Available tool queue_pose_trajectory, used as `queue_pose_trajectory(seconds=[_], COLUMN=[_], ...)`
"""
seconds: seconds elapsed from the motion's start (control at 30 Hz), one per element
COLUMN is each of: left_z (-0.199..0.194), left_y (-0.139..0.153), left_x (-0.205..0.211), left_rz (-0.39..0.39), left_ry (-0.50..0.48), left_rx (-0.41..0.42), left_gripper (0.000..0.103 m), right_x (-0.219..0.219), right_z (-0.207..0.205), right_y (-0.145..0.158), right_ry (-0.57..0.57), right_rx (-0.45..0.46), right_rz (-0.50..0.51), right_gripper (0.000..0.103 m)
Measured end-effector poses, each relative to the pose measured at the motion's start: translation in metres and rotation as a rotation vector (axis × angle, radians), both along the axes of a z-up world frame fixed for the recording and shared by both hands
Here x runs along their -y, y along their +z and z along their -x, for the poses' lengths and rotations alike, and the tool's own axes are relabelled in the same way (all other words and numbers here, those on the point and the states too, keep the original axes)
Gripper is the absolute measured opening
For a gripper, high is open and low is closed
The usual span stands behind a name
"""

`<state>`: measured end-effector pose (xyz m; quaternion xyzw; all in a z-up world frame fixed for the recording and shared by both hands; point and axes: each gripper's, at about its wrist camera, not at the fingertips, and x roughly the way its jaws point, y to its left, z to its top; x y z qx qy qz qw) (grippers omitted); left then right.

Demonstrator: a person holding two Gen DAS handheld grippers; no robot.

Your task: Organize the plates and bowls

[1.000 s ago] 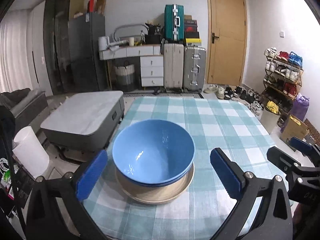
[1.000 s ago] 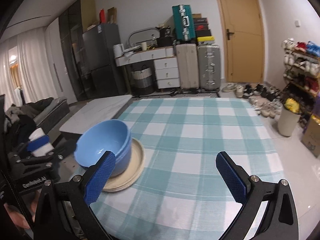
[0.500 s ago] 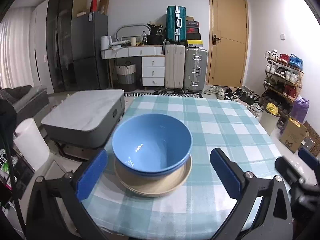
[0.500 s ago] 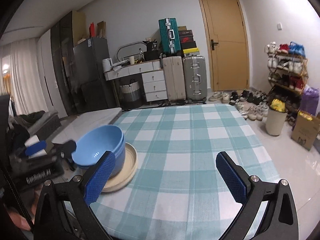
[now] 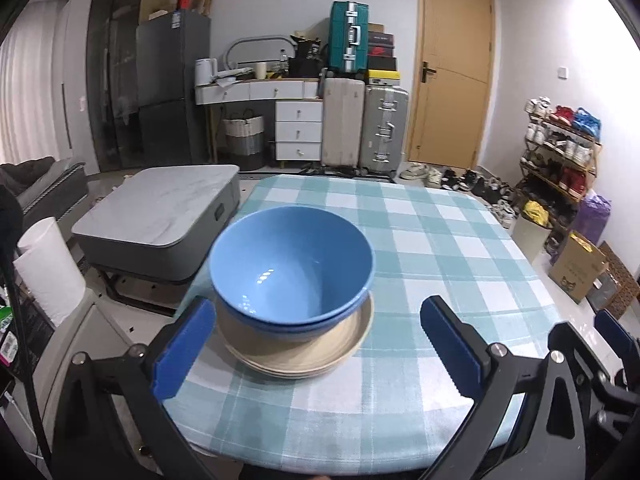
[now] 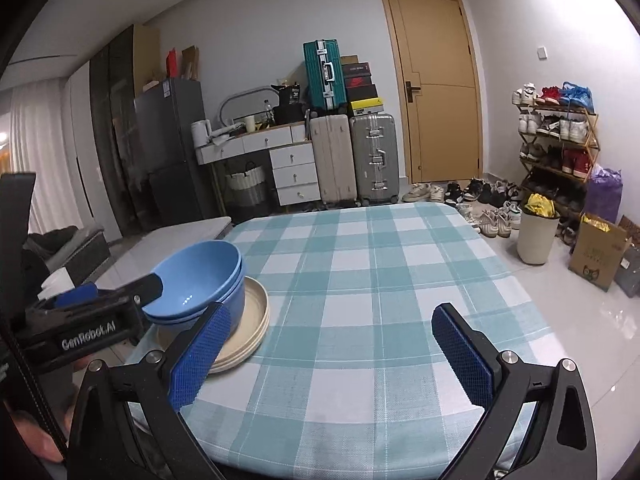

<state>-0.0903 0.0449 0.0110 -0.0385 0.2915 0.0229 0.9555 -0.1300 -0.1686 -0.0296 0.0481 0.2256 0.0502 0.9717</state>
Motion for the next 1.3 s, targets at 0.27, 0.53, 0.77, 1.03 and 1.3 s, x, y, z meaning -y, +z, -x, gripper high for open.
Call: queue_pose_trajectory(seconds=[0.27,0.53,0.77,1.03,1.3], left_z=[0.001,0.002,0.002,0.005,0.004], left_y=[-0.001,-0.005,-0.005,-0.006,-0.008], left_x=[0.011,0.018,0.018,0.02,0.028], left_rz=[-0.018,-0.071,-0.039,-0.03,-0.061], left_ry=[-0.015,-0.017,-0.049,-0.056,-0.077], left_rx=[-0.018,-0.037,-0.04,-0.033,-0.033], left_gripper=[0.103,0.103,0.103,0.103,0.103], right_x=[0.01,0.013,0.016,0.015,0.019], right_z=[0.0,0.003,0.002,0.001,-0.001], right_y=[-0.001,-0.004,-0.003,-0.004,-0.006], right_ry=[-0.012,-0.01,-0.011,-0.001,-0.01], right_rx=[-0.012,-0.028,-0.03,-0.035,-0.039], right_rz=[-0.048,-0.069,-0.082,-0.08,-0.088], right_gripper=[0.102,0.102,0.102,0.102,0.102])
